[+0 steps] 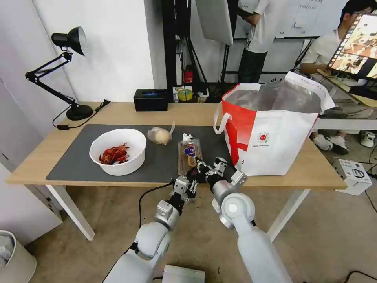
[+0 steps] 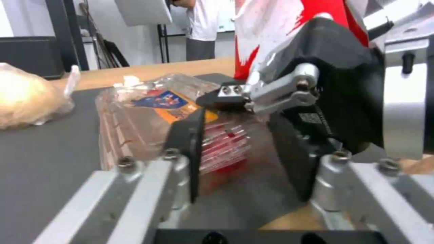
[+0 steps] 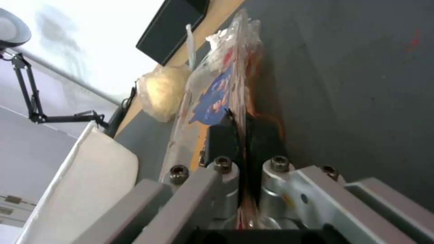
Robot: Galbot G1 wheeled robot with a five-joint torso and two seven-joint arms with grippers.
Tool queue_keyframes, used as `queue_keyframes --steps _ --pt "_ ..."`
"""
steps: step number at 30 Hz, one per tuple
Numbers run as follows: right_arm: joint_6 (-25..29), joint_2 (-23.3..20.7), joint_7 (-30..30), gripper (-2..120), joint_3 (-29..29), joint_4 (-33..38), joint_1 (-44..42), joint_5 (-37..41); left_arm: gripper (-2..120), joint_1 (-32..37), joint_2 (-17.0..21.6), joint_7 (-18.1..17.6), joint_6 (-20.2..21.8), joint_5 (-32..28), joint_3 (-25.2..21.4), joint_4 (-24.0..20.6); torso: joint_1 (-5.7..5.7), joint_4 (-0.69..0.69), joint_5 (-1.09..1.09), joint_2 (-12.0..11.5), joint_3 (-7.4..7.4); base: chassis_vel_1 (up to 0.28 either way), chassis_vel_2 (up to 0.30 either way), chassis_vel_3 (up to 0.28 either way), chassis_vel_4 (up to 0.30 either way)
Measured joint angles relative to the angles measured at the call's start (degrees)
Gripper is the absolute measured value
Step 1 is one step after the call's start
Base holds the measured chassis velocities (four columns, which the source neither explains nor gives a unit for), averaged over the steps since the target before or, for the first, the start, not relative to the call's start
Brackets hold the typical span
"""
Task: Pick up the trash from the table and place it into the takeout bag.
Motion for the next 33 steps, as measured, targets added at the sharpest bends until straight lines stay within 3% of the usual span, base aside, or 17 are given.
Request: queue_keyframes --steps 8,14,33 --pt "0.1 -0.3 0.7 0 0.4 0.4 -0.5 0.0 81 2.2 1.1 -1.6 0.9 -3.6 -2.9 -5.2 0.00 -0.01 -0.03 0.0 0.00 0.000 0.000 0.000 0.000" --pt "0.1 -0.6 0.7 0 0.2 1.6 -1.1 0.2 98 4.3 1.3 -2.3 1.8 -6.4 -5.2 -8.0 0.00 0.00 0.03 0.0 0.00 0.000 0.000 0.000 0.000" --pt "0.7 -5.8 -0.1 0 0.3 9.5 -3.3 2.4 100 13.2 2.7 -2.6 3.1 -8.6 -15.4 -15.7 0.00 0.00 -0.01 0.0 0.00 0.000 0.000 0.000 0.000"
